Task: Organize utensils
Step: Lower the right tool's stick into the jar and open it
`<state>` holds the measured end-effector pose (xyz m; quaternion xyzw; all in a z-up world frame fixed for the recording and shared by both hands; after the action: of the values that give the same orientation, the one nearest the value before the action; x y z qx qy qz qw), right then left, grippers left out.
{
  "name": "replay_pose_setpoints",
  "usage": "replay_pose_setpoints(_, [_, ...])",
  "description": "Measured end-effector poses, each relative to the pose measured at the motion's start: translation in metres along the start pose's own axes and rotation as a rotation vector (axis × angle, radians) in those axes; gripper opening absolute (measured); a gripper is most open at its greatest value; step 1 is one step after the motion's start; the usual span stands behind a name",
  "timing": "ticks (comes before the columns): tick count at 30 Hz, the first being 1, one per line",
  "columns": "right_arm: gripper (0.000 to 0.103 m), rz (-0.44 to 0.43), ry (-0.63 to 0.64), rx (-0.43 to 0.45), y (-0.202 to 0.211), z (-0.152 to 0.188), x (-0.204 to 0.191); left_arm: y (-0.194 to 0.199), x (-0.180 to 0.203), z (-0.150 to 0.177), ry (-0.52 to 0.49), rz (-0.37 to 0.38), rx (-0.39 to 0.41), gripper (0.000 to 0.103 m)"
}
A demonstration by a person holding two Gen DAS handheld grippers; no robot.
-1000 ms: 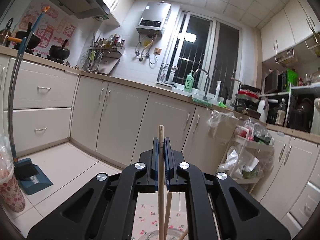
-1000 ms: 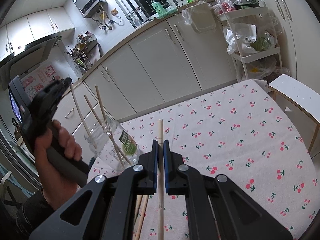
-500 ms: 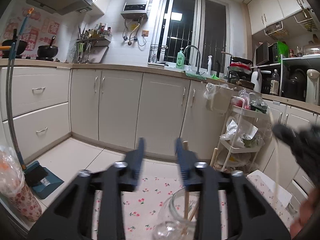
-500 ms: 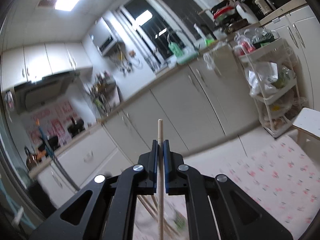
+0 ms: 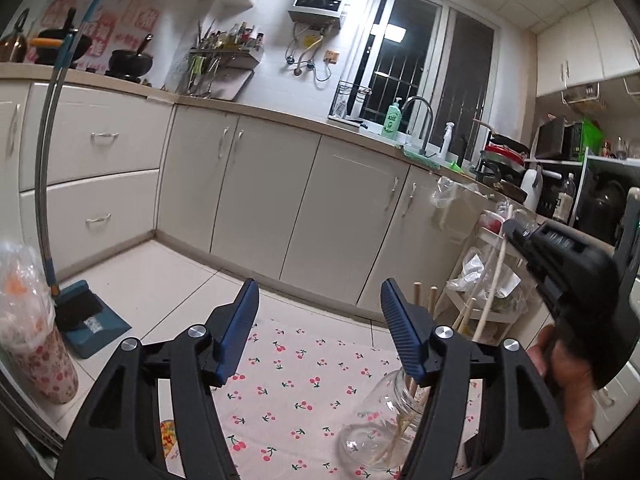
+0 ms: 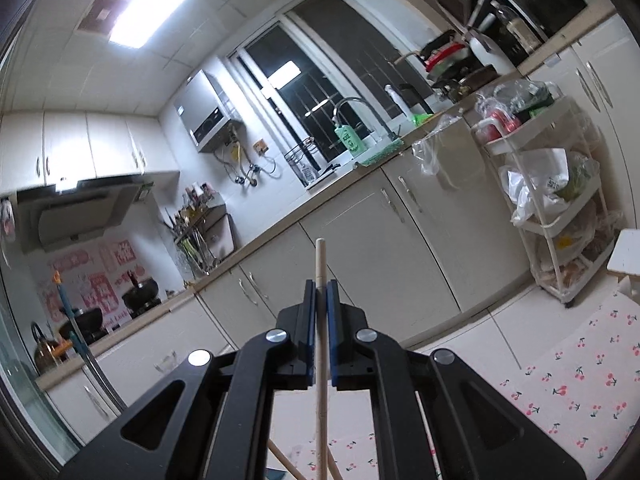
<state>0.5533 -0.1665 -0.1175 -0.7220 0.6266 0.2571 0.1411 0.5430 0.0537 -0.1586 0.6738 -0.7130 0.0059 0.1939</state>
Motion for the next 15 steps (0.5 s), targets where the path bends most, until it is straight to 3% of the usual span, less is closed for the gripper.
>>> replay_pose_setpoints(10, [0.007, -0.006, 0.127, -0.097, 0.013, 0.046, -0.01, 0.001, -0.006, -0.001, 0.009, -0.014, 0.005, 0.065])
replay_pose_setpoints(11, [0.009, -0.006, 0.138, -0.116, 0.015, 0.051, -0.01, 0.001, -0.006, -0.001, 0.01, -0.017, 0.004, 0.065])
replay_pose_setpoints(13, [0.026, 0.0, 0.137, -0.154, 0.022, 0.058, -0.006, 0.001, -0.007, -0.001, 0.011, -0.025, -0.003, 0.066])
replay_pose_setpoints(15, [0.03, 0.004, 0.149, -0.178, 0.035, 0.06, -0.001, 0.006, -0.009, 0.001, 0.012, -0.04, -0.015, 0.066])
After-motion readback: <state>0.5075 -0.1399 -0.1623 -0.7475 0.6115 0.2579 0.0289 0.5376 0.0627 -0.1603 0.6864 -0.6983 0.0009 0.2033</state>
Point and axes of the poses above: each gripper's, at about its wrist camera, not at the fingertips, and y roughly against the way its jaws point, x to its right, z to its underside, the point moved 9 cm from there along -y, roughly the way its jaws point, and after that the axes turned 3 degrees about z, right-handed, at the moved point
